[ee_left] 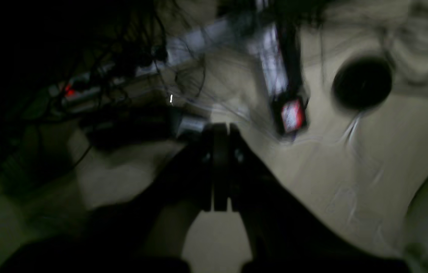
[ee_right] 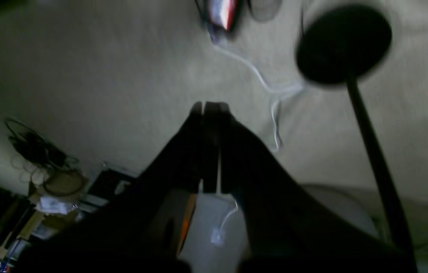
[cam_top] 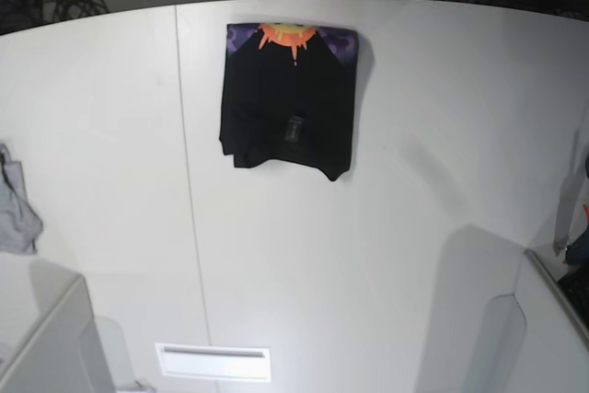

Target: Fold the T-shirt properly

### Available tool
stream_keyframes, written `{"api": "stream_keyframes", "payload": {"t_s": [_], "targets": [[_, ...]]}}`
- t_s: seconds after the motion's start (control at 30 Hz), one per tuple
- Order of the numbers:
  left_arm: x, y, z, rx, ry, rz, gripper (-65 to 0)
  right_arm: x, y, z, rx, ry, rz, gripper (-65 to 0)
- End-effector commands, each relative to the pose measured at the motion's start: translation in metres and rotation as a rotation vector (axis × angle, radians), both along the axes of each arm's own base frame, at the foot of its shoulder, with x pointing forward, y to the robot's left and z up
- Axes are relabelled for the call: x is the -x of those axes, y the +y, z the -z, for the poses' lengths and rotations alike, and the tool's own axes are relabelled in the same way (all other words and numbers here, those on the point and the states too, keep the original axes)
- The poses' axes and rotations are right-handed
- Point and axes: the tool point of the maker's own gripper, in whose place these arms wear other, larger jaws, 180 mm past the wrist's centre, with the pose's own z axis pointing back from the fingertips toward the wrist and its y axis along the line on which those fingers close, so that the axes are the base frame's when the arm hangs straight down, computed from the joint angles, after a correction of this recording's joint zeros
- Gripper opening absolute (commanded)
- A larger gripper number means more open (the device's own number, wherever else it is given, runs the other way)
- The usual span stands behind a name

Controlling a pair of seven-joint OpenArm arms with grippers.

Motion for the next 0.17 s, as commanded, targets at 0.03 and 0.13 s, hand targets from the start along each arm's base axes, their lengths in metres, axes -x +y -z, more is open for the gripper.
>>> {"api": "stream_keyframes", "payload": {"t_s": [0.03, 0.13], "targets": [[0.008, 0.003, 0.0, -0.024, 0.012, 0.035, -65.0, 0.007, -0.006, -0.001, 0.007, 0.015, -0.003, -65.0], [0.0, 0.003, 0.001, -0.025, -0.005, 0.037, -65.0, 0.006, -0.017, 0.0, 0.022, 0.013, -0.012, -65.0]]}}
